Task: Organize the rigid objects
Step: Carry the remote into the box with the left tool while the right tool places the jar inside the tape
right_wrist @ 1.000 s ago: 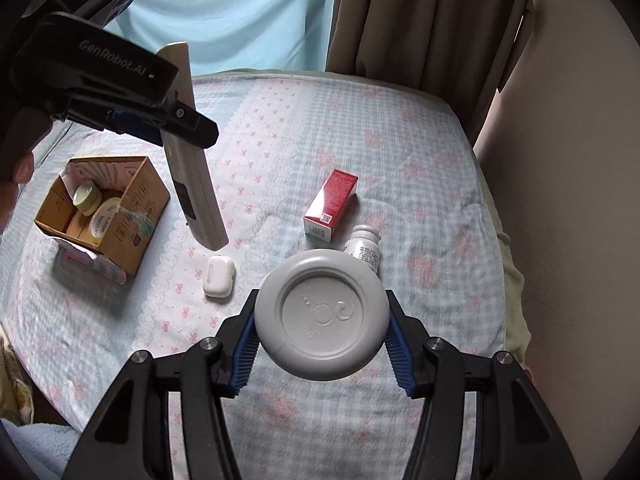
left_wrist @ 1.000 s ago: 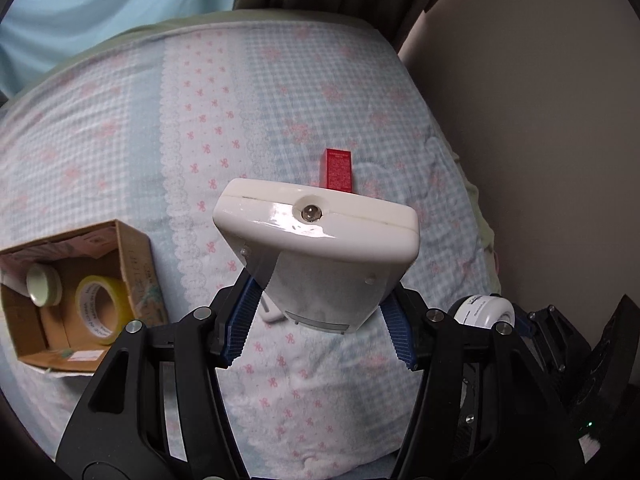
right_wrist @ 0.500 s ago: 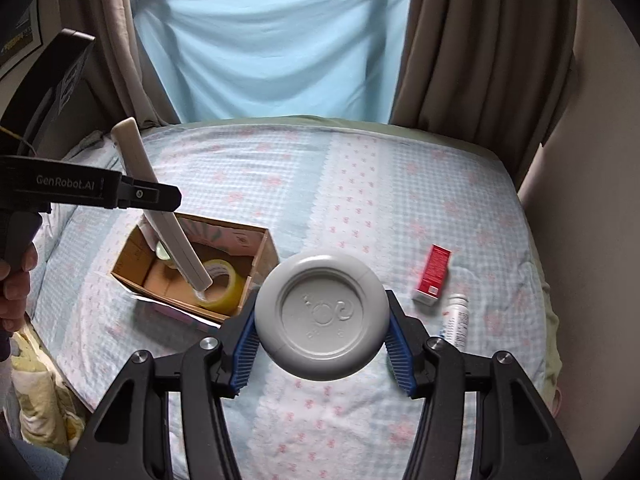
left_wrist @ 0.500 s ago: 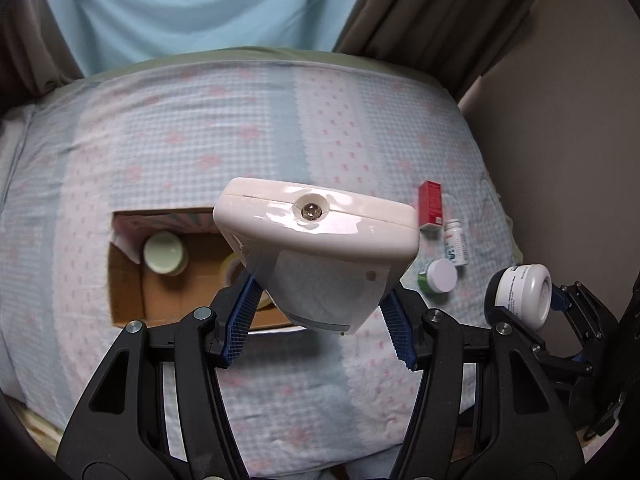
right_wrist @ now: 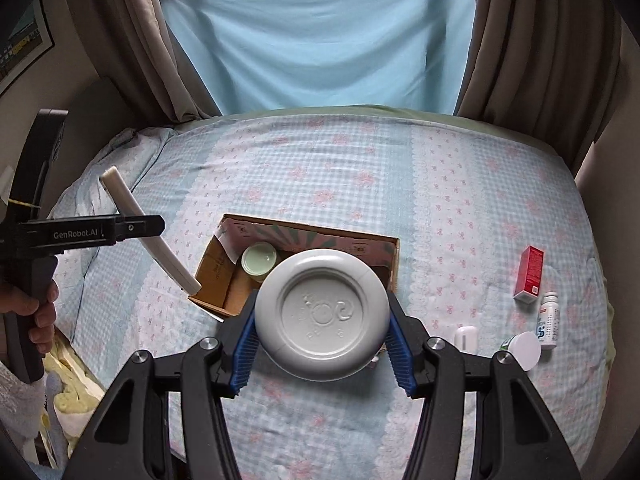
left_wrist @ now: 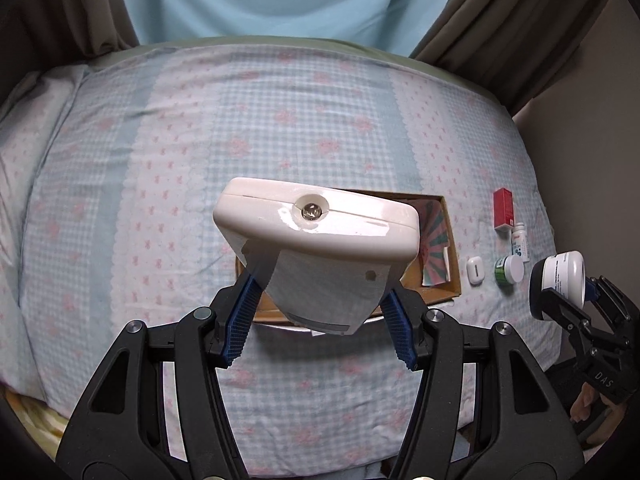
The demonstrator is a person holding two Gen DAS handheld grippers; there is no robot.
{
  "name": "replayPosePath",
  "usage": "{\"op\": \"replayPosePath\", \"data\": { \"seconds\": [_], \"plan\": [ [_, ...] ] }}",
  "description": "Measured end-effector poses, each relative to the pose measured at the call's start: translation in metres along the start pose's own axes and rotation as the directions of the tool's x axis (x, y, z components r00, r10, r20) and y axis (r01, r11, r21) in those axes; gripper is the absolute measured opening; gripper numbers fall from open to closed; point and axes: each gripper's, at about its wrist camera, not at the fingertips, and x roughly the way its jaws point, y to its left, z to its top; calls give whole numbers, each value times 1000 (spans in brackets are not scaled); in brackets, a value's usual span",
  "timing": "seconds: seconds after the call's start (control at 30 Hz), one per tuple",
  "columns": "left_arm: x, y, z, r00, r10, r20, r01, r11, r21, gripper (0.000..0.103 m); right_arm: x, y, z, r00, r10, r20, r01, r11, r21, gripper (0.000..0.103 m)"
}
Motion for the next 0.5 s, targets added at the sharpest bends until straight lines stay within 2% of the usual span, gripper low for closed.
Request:
{"op": "replayPosePath", "data": {
  "seconds": [0.23,0.4,0.5],
  "plan": [
    [38,19,4,998,-1,-66,4,999,40,54,41,13,14,999,10,-49,-6,997,76,52],
    [79,16,10,992,55,-117,-39,991,131,55,87,14,17,994,-10,-113,22,995,102,52],
    [113,9,11,982,96,-163,-60,975,213,55,121,8,16,988,-18,-152,36,992,118,52]
  ]
}}
